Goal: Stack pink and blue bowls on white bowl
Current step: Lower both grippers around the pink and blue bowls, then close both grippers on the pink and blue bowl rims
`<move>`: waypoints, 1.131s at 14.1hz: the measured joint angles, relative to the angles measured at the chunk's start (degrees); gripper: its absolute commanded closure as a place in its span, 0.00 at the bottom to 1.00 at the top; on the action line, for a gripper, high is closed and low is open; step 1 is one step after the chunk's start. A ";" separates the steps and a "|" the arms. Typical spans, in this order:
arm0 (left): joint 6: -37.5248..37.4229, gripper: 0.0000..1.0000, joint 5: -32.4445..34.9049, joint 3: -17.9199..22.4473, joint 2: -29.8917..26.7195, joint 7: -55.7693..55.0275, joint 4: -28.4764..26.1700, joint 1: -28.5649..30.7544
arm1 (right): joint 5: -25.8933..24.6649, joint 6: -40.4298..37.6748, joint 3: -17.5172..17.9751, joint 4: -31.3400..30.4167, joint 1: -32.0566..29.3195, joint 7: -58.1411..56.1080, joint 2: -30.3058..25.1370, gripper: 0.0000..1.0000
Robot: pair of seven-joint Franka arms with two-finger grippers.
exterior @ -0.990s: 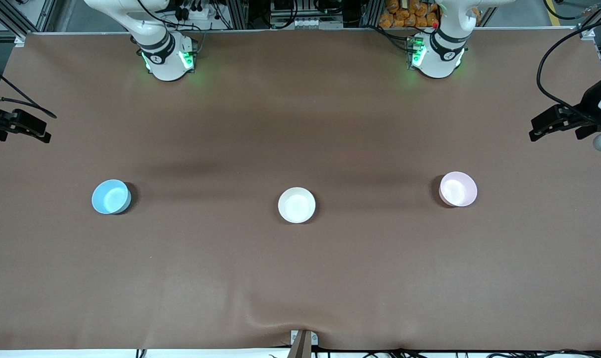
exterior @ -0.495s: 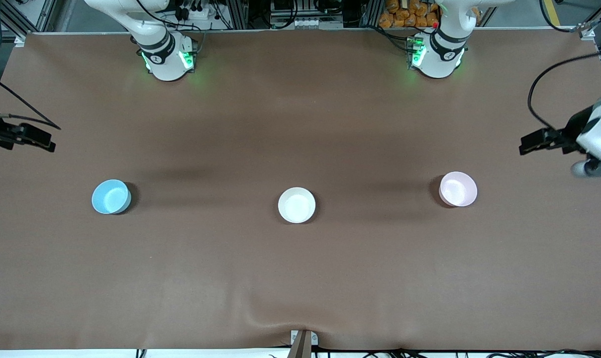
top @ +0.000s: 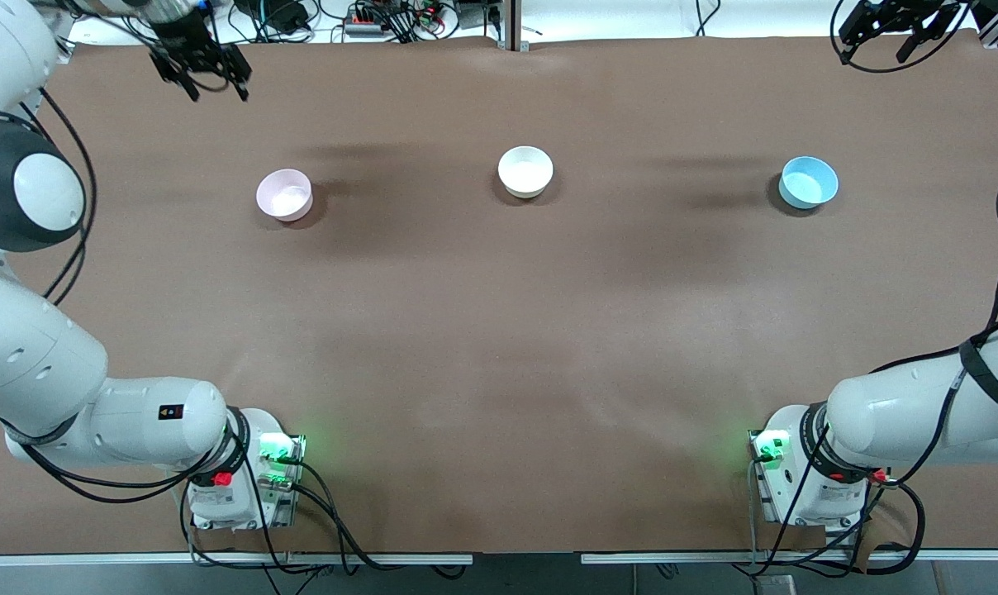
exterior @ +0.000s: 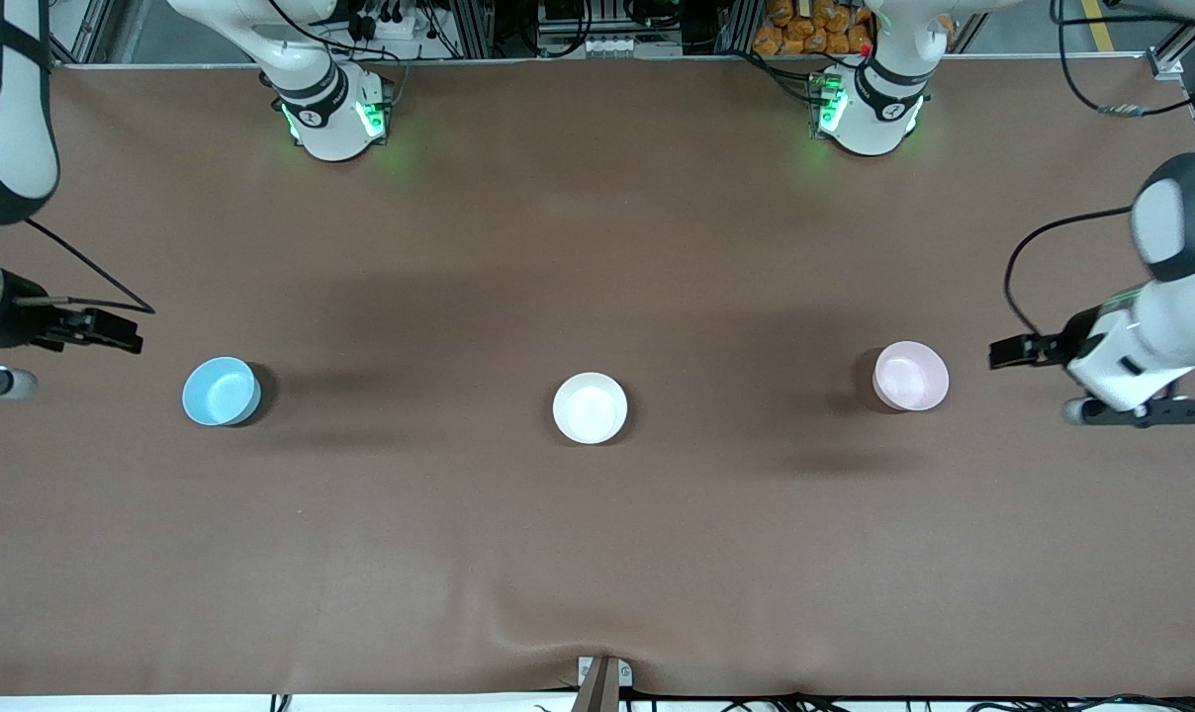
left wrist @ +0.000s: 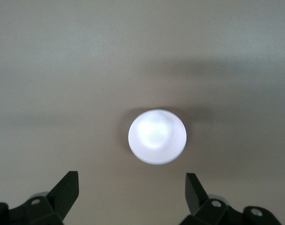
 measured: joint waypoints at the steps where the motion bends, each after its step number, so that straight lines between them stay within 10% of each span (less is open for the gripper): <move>1: 3.51 0.00 0.00 -0.02 0.07 0.53 -2.80 -0.01 | 0.00 0.21 -0.02 -0.01 -0.01 -0.22 0.71 0.00; 16: 25.93 0.29 0.00 -0.23 8.10 8.39 -17.61 1.00 | -0.01 16.18 -0.27 -10.43 -1.29 -2.93 4.32 0.00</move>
